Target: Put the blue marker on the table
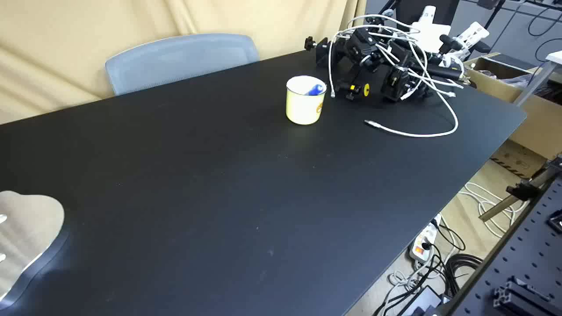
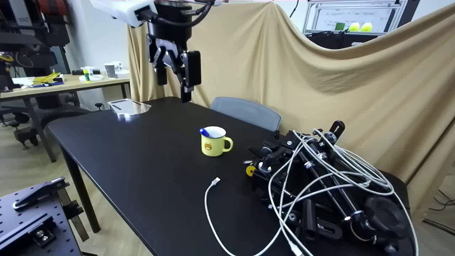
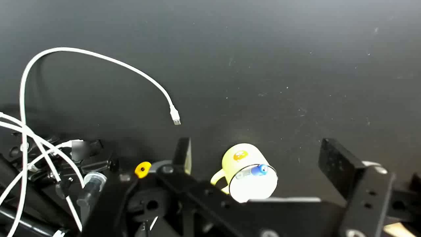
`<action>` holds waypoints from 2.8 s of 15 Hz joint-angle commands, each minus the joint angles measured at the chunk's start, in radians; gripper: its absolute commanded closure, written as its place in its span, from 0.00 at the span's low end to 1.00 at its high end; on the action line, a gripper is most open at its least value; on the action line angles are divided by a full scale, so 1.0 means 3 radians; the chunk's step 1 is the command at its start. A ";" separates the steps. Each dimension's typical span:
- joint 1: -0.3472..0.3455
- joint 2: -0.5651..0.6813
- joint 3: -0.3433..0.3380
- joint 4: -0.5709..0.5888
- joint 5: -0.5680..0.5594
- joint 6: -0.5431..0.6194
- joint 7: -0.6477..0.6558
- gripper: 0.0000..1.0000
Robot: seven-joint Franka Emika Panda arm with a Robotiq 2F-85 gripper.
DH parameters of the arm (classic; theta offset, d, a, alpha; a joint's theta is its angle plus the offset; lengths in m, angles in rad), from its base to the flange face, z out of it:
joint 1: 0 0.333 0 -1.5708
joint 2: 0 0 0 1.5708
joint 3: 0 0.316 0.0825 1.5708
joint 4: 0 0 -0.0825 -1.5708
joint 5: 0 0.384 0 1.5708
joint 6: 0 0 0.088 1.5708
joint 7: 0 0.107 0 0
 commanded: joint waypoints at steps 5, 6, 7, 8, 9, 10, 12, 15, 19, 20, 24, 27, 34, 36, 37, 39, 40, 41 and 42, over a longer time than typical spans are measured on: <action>-0.0035 0.0004 0.0033 0.0006 0.0019 -0.0012 -0.0015 0.00; -0.0035 0.0004 0.0033 0.0006 0.0019 -0.0012 -0.0015 0.00; -0.0035 0.0004 0.0033 0.0006 0.0019 -0.0012 -0.0015 0.00; -0.0035 0.0004 0.0033 0.0006 0.0019 -0.0012 -0.0015 0.00; -0.0035 0.0004 0.0033 0.0006 0.0019 -0.0012 -0.0015 0.00; -0.0035 0.0004 0.0033 0.0006 0.0019 -0.0012 -0.0015 0.00; -0.0035 0.0004 0.0033 0.0006 0.0019 -0.0012 -0.0015 0.00; -0.0030 0.0055 0.0021 0.0042 0.0036 -0.0030 -0.0022 0.00; -0.0014 0.0470 0.0052 0.0296 0.0007 0.0132 -0.0017 0.00; 0.0000 0.0607 0.0059 0.0388 0.0014 0.0161 -0.0030 0.00; 0.0027 0.1187 0.0163 0.0826 -0.0010 0.0238 0.0010 0.00; 0.0045 0.1530 0.0323 0.1075 -0.0138 0.0375 0.0097 0.00; 0.0144 0.1961 0.0581 0.1127 -0.0180 0.0960 0.0261 0.00; 0.0141 0.2038 0.0592 0.1124 -0.0183 0.0998 0.0277 0.00; 0.0136 0.2079 0.0590 0.1127 -0.0182 0.1016 0.0268 0.00; 0.0124 0.2162 0.0586 0.1145 -0.0174 0.1023 0.0233 0.00; 0.0122 0.2208 0.0586 0.1154 -0.0176 0.1046 0.0217 0.00; 0.0122 0.2249 0.0584 0.1160 -0.0190 0.1086 0.0222 0.00; 0.0125 0.2295 0.0582 0.1173 -0.0213 0.1113 0.0230 0.00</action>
